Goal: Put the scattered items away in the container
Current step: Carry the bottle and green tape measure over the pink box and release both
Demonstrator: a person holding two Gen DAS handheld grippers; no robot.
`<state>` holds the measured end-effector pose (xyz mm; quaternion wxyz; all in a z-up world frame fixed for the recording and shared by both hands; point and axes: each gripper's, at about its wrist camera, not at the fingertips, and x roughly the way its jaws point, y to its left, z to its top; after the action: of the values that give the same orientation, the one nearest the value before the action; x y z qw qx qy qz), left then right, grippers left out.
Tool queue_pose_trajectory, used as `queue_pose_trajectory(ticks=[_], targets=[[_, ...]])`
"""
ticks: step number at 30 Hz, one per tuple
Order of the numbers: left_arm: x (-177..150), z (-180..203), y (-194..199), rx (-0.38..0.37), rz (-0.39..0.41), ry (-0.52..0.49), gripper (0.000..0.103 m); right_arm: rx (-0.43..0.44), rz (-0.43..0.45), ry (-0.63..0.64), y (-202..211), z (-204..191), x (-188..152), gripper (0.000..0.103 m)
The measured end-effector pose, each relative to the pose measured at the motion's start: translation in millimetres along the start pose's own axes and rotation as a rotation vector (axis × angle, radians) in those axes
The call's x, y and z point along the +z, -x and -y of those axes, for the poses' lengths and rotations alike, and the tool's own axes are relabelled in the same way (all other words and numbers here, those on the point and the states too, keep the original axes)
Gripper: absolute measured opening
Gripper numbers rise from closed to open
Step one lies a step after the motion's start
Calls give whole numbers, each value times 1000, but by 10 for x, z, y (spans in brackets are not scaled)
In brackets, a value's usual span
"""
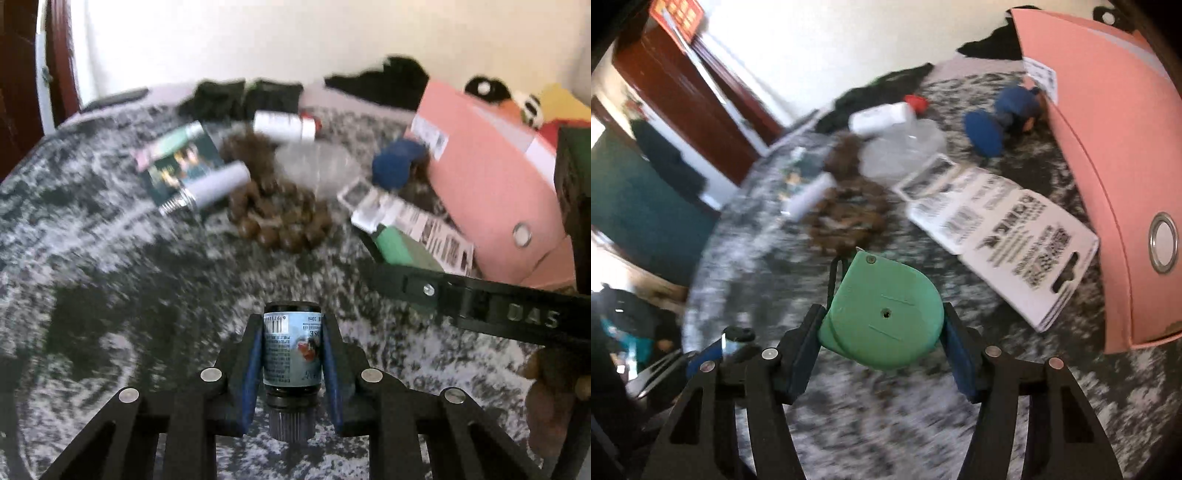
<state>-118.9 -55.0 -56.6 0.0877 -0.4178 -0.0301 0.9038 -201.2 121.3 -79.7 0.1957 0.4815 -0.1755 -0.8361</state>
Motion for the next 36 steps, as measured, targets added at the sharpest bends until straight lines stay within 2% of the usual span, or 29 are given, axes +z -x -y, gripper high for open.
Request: queue_pose_trajectory(ticks=[2, 7, 10, 15, 18, 23, 25, 29, 30, 31, 33, 34, 35, 36], targets=[[33, -41, 97, -5, 29, 4, 24, 26, 22, 4, 122, -45, 3, 64], [122, -48, 320, -32, 93, 13, 24, 50, 139, 13, 623, -86, 32, 64], [201, 106, 474, -71, 142, 7, 24, 64, 209, 18, 924, -110, 50, 64], [429, 668, 706, -139, 238, -82, 24, 78, 337, 23, 1457, -117, 89, 65], [612, 1045, 712, -181, 260, -122, 24, 37, 457, 18, 1900, 15, 147, 65], [1023, 1830, 495, -272, 261, -193, 24, -164, 677, -20, 2685, 485, 261, 65], [1146, 2082, 374, -294, 256, -214, 24, -206, 707, -73, 2855, 759, 333, 65], [1375, 2527, 57, -312, 229, -234, 25, -227, 699, -192, 2989, 1327, 530, 65], [1425, 2589, -21, -312, 220, -227, 33, -221, 683, -208, 2971, 1437, 589, 65], [1463, 2569, -63, -316, 210, -198, 60, -201, 650, -224, 2903, 1560, 664, 65], [1541, 2528, -147, -323, 189, -142, 88, -193, 601, -269, 2783, 1749, 740, 70], [1575, 2500, -179, -327, 181, -115, 89, -203, 587, -291, 2736, 1812, 740, 84], [1580, 2434, -154, -331, 184, -102, 89, -213, 573, -312, 2688, 1875, 740, 90], [1574, 2383, -130, -329, 187, -99, 89, -215, 572, -314, 2676, 1883, 732, 90]])
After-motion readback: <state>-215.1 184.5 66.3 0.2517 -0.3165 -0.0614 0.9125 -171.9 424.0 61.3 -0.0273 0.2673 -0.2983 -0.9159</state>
